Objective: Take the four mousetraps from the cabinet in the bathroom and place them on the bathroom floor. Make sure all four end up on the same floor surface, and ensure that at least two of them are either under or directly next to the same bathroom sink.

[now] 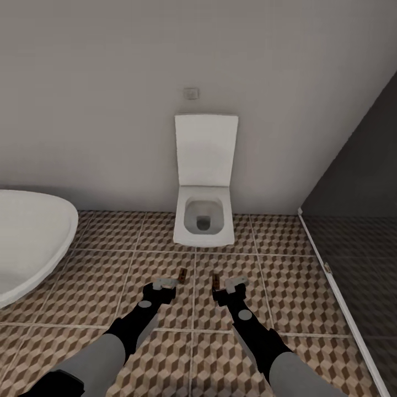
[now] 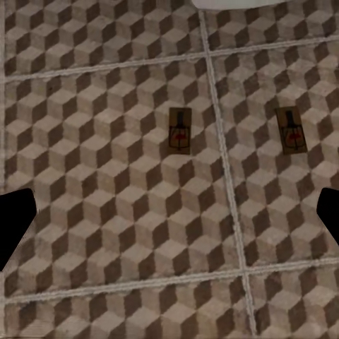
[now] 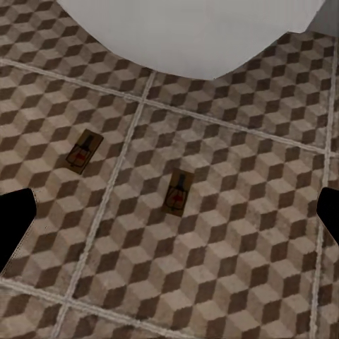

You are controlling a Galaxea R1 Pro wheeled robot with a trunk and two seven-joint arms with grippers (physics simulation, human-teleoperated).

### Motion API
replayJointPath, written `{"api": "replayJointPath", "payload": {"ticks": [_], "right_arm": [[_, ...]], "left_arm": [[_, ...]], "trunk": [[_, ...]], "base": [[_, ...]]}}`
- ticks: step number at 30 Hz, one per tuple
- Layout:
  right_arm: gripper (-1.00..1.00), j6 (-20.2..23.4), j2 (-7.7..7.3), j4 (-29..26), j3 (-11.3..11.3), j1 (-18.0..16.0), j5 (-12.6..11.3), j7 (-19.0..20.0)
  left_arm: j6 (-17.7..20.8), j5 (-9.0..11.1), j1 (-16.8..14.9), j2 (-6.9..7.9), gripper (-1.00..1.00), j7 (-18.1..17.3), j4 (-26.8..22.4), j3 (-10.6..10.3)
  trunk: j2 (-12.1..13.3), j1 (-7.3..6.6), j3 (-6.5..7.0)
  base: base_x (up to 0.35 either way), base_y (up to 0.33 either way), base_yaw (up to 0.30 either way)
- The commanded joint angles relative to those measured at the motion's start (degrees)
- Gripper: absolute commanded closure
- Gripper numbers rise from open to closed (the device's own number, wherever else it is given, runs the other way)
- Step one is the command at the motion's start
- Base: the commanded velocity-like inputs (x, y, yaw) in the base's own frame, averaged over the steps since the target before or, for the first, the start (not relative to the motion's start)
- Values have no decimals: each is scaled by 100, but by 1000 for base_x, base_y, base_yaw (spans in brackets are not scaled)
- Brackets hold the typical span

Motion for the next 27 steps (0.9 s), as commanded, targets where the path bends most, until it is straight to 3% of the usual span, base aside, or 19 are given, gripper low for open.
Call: {"api": "replayJointPath", "payload": {"ticks": [1, 10, 27], "right_arm": [[-100, -7, -3, 4, 28, -3, 16, -46], [-100, -7, -3, 4, 28, -3, 16, -47], [-100, -7, -7, 4, 28, -3, 14, -44]], "left_arm": [[-6, 58, -4, 3, -100, 38, 3, -48], [-6, 58, -4, 5, -100, 40, 3, -48], [-5, 64, -4, 3, -100, 39, 11, -48]], "trunk": [[40, -23, 22], [401, -220, 232], [1083, -594, 554]], "base": [[0, 0, 204], [0, 0, 164], [0, 0, 13]]}}
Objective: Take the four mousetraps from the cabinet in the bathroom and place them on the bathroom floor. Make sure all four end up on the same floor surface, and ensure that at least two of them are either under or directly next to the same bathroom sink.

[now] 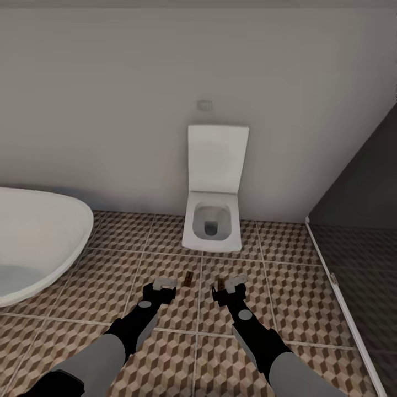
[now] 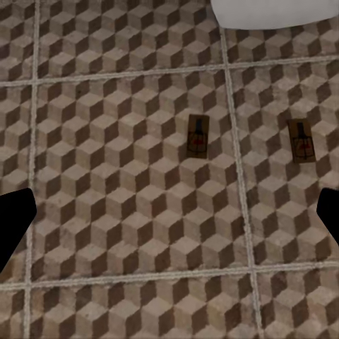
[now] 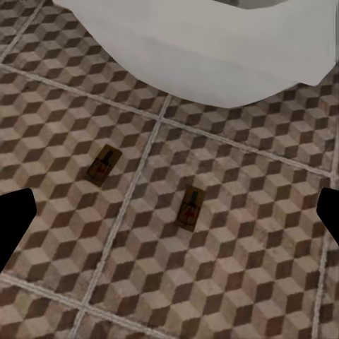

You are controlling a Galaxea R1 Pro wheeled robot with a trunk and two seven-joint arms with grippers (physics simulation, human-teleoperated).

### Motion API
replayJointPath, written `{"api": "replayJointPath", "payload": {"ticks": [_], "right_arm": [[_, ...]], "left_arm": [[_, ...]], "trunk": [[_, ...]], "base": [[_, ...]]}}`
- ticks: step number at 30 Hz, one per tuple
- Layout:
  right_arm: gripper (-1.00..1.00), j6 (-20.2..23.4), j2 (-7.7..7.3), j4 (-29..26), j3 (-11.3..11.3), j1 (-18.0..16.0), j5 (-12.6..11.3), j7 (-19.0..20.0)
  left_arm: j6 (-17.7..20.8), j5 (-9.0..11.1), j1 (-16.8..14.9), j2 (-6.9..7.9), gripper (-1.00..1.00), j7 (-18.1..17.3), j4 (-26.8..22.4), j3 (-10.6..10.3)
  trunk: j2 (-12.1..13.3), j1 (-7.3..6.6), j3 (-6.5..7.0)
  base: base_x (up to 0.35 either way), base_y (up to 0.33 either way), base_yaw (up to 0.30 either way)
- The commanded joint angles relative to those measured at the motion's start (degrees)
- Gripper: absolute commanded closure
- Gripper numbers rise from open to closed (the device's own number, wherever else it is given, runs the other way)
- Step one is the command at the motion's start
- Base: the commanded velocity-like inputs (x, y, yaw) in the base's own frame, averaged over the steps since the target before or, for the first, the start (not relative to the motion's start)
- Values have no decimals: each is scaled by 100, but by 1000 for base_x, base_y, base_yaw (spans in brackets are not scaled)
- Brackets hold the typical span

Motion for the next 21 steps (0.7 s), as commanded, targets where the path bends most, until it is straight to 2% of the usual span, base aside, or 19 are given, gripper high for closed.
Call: {"api": "replayJointPath", "payload": {"ticks": [1, 21], "right_arm": [[-100, -8, -3, 6, 29, -4, 16, -46], [-100, -8, 0, 6, 27, -4, 22, -46]], "left_arm": [[-4, 60, -3, 4, -100, 38, 1, -49], [-4, 59, -3, 4, -100, 39, 1, -49]], "trunk": [[39, -23, 20], [842, -462, 547]], "base": [[0, 0, 0], [0, 0, 0]]}}
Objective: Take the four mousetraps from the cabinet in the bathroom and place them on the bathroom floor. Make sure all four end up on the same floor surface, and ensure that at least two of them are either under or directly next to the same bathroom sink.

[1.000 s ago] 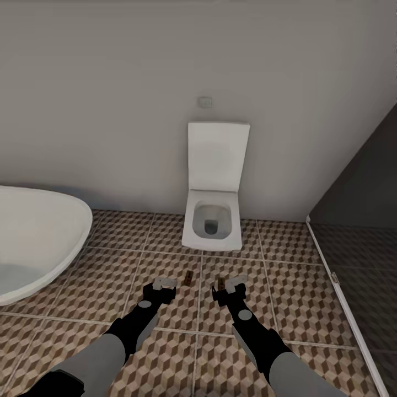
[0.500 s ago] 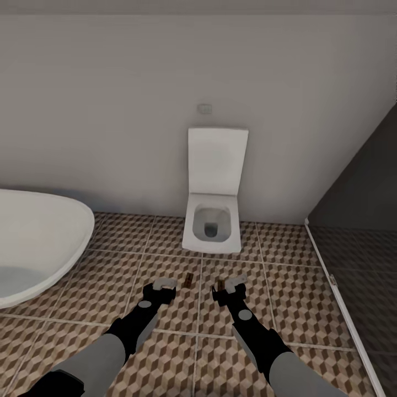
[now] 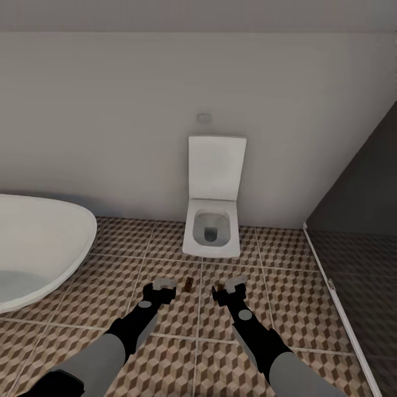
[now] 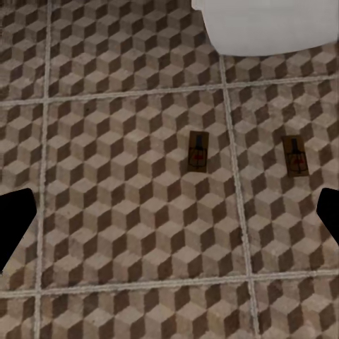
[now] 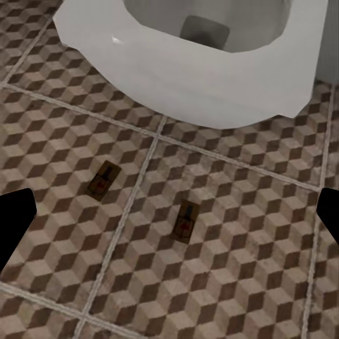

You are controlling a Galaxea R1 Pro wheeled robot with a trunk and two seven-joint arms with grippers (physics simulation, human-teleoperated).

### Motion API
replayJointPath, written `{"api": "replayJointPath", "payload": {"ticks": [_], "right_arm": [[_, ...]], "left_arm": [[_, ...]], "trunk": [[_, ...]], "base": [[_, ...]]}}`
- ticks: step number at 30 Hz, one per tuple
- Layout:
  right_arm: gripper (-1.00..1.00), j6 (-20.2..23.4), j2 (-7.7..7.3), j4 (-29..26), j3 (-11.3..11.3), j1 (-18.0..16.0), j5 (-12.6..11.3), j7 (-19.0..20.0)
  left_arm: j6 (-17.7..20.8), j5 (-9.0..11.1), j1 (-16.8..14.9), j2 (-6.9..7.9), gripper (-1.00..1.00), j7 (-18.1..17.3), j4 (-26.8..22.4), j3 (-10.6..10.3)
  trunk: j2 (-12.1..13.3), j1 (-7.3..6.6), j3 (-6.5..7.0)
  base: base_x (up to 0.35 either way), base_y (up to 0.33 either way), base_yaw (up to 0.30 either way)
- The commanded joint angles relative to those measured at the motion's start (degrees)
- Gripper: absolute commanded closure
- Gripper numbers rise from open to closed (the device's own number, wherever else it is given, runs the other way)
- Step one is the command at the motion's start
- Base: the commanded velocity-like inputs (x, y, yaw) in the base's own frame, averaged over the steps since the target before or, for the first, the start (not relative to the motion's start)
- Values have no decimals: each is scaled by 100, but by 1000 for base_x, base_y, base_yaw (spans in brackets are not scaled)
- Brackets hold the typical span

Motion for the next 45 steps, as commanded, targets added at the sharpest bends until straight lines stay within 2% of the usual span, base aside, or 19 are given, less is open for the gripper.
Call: {"api": "replayJointPath", "payload": {"ticks": [1, 45], "right_arm": [[-100, -8, -2, 6, 29, -5, 15, -46], [-100, -8, 0, 6, 28, -5, 14, -47]], "left_arm": [[-7, 60, -4, 4, -100, 38, 1, -49], [0, 60, -4, 4, -100, 37, 1, -49]], "trunk": [[39, -22, 24], [1804, -989, 1217]], "base": [[0, 0, 0], [0, 0, 0]]}}
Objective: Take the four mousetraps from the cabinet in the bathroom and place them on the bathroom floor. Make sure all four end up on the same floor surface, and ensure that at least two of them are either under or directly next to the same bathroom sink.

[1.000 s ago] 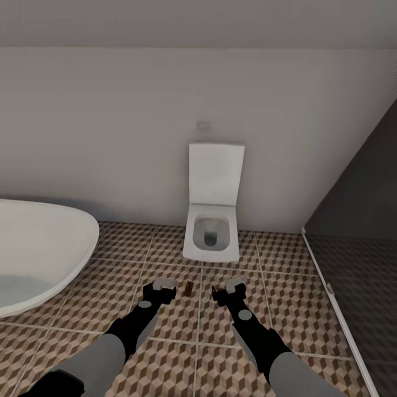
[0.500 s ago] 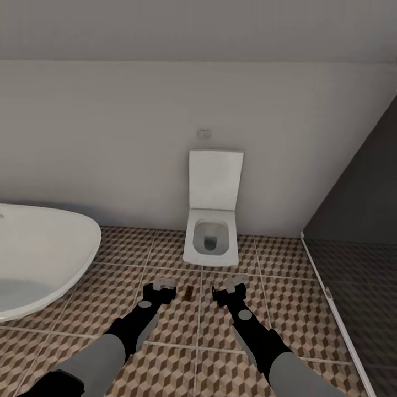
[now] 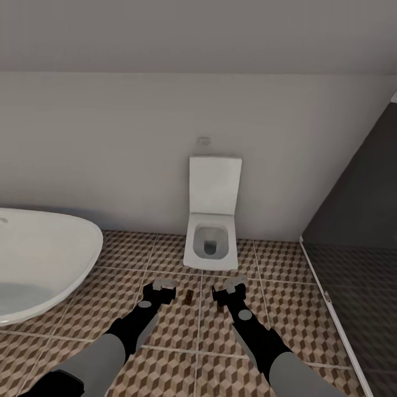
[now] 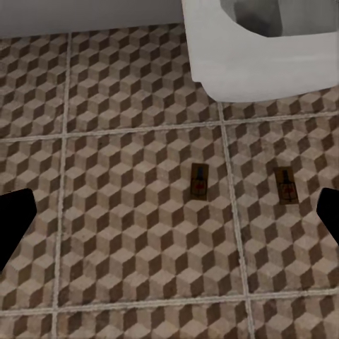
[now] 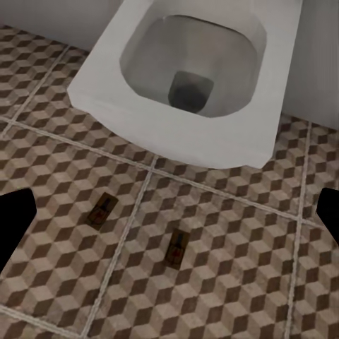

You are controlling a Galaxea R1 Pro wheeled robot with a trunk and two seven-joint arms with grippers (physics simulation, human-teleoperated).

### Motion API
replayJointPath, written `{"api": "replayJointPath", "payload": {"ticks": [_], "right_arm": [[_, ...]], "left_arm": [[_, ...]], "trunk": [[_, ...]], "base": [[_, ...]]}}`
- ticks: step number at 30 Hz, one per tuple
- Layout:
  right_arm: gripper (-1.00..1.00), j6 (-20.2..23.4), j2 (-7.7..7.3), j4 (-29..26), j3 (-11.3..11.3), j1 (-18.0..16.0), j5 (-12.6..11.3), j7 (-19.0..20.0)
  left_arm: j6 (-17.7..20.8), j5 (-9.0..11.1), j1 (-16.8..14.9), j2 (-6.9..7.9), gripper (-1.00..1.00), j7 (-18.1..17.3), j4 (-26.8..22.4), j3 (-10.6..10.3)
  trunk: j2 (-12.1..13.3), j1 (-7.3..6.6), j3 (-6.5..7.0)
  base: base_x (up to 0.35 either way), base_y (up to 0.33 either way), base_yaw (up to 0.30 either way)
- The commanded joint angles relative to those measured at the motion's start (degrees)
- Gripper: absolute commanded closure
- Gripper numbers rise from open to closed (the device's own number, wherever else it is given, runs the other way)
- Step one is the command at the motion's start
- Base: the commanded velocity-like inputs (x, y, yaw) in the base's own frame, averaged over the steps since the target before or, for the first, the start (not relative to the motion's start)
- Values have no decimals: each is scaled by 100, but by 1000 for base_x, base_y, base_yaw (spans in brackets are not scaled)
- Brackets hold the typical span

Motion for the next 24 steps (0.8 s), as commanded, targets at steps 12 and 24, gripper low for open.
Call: {"api": "replayJointPath", "payload": {"ticks": [12, 24], "right_arm": [[-100, -8, -4, 6, 29, -5, 20, -46], [-100, -8, -5, 6, 28, -5, 19, -46]], "left_arm": [[-5, 59, -4, 4, -100, 38, 1, -49], [-5, 59, -4, 4, -100, 38, 1, -49]], "trunk": [[478, -263, 321], [960, -527, 647]], "base": [[0, 0, 0], [0, 0, 0]]}}
